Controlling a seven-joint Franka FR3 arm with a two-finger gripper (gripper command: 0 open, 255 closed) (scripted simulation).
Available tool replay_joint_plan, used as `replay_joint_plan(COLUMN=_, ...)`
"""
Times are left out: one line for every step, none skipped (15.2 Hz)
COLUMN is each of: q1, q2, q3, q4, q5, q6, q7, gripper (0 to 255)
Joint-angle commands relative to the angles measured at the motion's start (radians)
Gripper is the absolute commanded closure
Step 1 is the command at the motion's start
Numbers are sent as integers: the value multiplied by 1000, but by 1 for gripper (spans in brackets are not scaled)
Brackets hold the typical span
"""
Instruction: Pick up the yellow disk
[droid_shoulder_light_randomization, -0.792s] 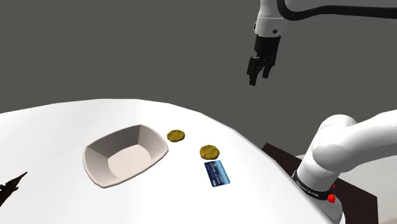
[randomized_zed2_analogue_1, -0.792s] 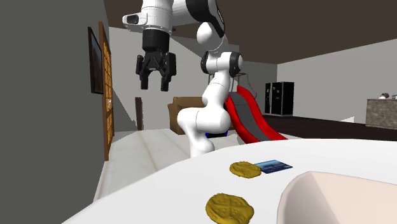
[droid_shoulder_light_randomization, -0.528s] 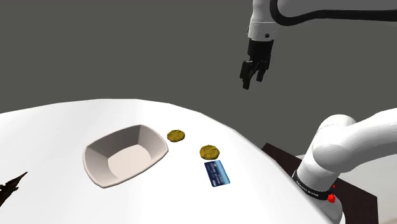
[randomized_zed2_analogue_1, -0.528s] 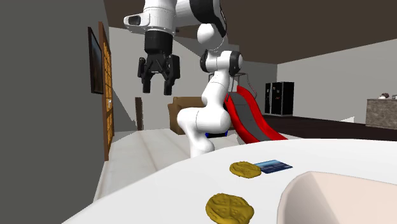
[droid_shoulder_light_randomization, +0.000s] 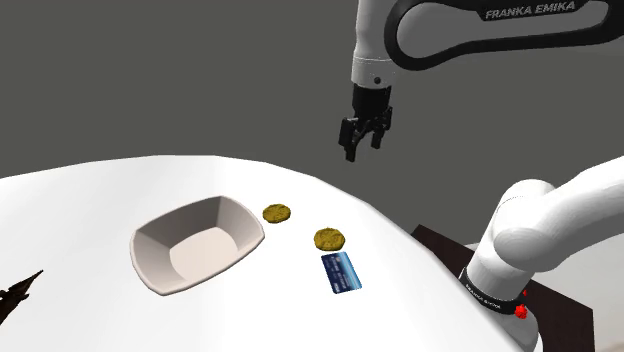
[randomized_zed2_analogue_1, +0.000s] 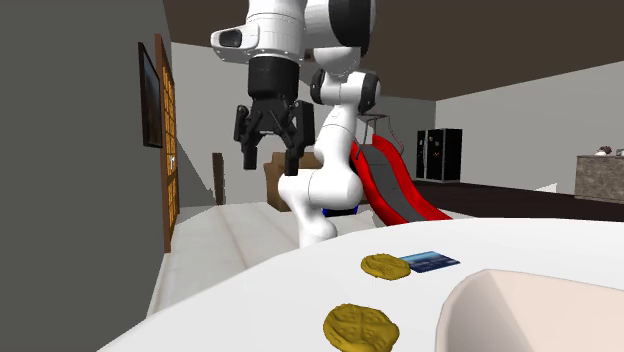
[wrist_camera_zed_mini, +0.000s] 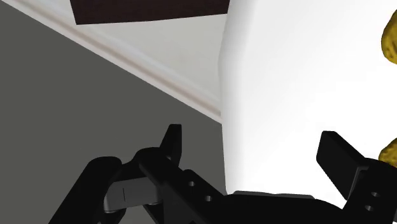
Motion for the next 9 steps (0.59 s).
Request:
replay_joint_plan(q1=4, q2=52, q3=39, q4=10, q5=17, q6=49, q7=45, gripper=0)
replay_joint_plan(q1=6, q2=78, q3=58, q4=17, q5=23, q6=69, q7=67, gripper=0)
replay_joint_plan(q1=7, q2=104, q3=77, q4=26, q5=28, q6=89, q7=89, gripper=0)
replay_joint_plan(q1=8, q2=131, q3=96, q4=36, q5=31, q6=109, q7=111, gripper=0)
replay_joint_plan(q1=8, q2=160, q3=115, q4=48, q5=34, q6=128, q7=134, gripper=0)
replay_joint_plan(q1=9, q2=189, q3=133, q4=61, q5=34, q6=147, q7=157, gripper=0)
replay_joint_plan(q1=9, q2=219, q3=152, q4=75, q5=33, q6=166, q7=180, gripper=0)
replay_joint_plan(q1=9, q2=250, q3=170, q4=90, q5=31, q6=184, q7=204, gripper=0)
replay_joint_plan(q1=8, q2=282, q3=189, q4=106, q5=26, q6=201, q7=228, gripper=0)
